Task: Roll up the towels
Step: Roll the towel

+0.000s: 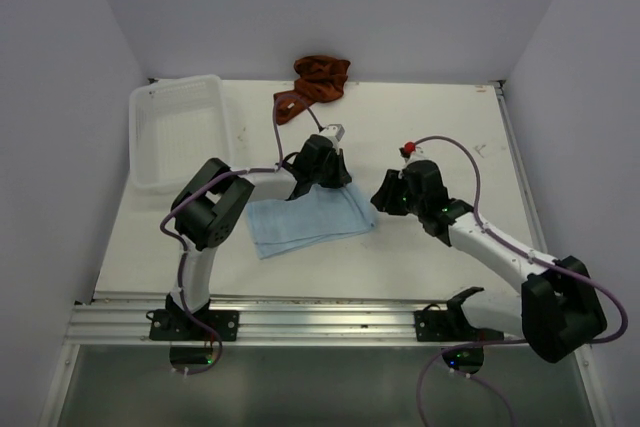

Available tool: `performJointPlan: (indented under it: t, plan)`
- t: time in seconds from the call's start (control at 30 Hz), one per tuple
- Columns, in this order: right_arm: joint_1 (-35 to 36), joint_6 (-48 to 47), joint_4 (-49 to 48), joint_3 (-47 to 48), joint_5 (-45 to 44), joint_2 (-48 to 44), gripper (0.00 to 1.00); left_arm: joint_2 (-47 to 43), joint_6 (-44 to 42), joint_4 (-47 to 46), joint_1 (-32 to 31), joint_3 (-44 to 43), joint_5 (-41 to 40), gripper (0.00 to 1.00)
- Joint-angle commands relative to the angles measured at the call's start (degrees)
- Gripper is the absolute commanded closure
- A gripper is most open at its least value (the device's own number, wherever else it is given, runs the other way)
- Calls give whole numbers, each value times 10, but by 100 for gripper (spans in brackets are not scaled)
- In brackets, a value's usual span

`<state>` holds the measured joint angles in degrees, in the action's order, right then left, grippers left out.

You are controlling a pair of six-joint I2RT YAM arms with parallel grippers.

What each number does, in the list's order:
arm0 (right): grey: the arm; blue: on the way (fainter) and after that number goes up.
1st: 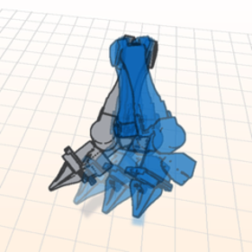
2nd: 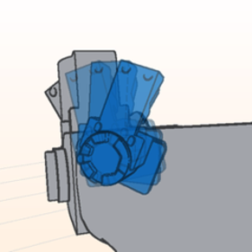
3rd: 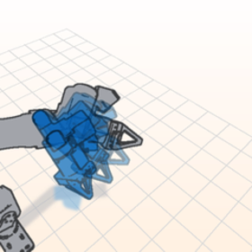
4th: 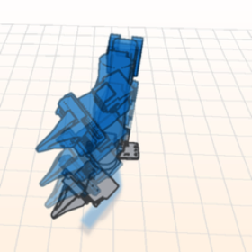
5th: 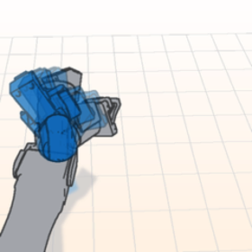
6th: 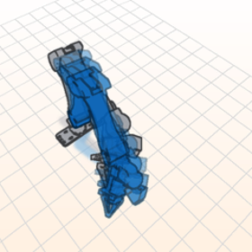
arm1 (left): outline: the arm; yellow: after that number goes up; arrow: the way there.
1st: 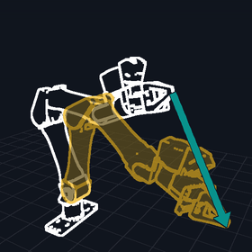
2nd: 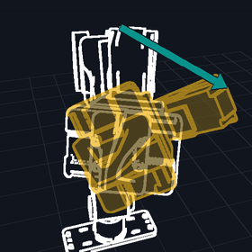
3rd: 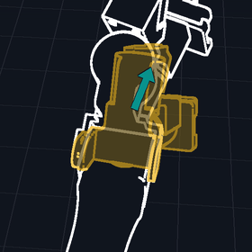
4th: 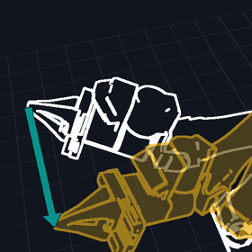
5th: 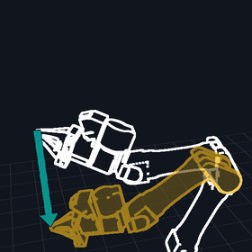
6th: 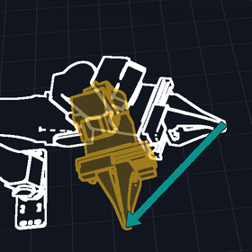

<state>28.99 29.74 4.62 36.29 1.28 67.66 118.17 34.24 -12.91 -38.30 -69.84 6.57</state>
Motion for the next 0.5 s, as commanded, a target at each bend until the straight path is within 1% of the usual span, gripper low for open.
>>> performJointPlan:
  t: [0.0, 0.03, 0.07, 0.13, 0.37, 0.47]
  plan:
    - [-49, 62, -58, -9, 81, 30, 67, -11, -22, -15, 9, 8, -26, 96]
    - [-72, 72, -70, -11, 94, 49, 67, -12, -23, -14, 9, 8, -25, 96]
    - [-81, 81, -95, -13, 123, 62, 68, -12, -23, -14, 9, 7, -26, 96]
    - [-94, 102, -127, -17, 144, 93, 68, -13, -24, -12, 8, 6, -26, 96]
    - [-94, 117, -182, -32, 185, 146, 61, -19, -29, -7, 9, 3, -28, 96]
    - [-94, 117, -192, -43, 184, 160, 57, -19, -29, -6, 9, 2, -26, 96]
